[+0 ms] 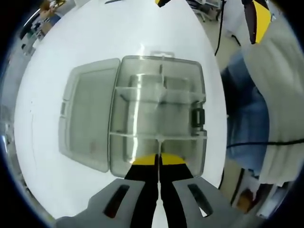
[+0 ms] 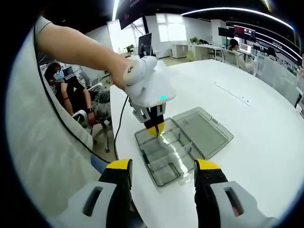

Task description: Insert the divider into the dual guide fixture by aligning both edges with the guide slots and pushing it downward to the bottom, including one-sided entry, uneven engagement, binding, and posture correction.

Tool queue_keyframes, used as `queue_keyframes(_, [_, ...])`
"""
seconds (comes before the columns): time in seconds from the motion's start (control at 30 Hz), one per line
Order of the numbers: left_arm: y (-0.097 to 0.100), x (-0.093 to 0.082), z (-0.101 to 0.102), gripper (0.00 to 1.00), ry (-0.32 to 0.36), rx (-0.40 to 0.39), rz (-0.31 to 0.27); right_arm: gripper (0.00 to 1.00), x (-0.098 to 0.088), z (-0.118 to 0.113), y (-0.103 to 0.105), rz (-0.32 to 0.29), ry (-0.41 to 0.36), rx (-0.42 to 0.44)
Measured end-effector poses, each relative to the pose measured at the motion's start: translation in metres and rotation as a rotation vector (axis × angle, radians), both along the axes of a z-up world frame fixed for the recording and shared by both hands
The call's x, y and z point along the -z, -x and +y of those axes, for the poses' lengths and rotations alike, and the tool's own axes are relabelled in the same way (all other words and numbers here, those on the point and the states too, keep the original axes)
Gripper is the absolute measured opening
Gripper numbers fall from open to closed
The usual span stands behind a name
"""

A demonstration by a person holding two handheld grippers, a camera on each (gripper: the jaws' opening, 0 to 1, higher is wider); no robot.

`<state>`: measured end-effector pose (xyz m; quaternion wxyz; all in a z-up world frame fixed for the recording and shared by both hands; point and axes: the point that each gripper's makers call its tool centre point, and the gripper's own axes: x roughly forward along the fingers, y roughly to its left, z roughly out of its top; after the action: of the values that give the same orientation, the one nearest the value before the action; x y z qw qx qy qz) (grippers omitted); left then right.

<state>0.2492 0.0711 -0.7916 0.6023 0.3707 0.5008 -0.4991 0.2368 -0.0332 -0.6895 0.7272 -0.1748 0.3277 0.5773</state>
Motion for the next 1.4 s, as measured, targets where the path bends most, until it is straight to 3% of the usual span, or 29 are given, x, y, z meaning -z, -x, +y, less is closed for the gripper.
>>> queue_keyframes(1.27, [-0.001, 0.004, -0.001, 0.00, 0.011, -0.029, -0.025, 0.50, -0.003, -0.010, 0.009, -0.010, 0.013, 0.005])
queue_keyframes(1.4, [-0.004, 0.003, 0.005, 0.08, -0.002, -0.045, -0.039, 0.50, -0.003, -0.011, 0.009, -0.011, 0.011, 0.005])
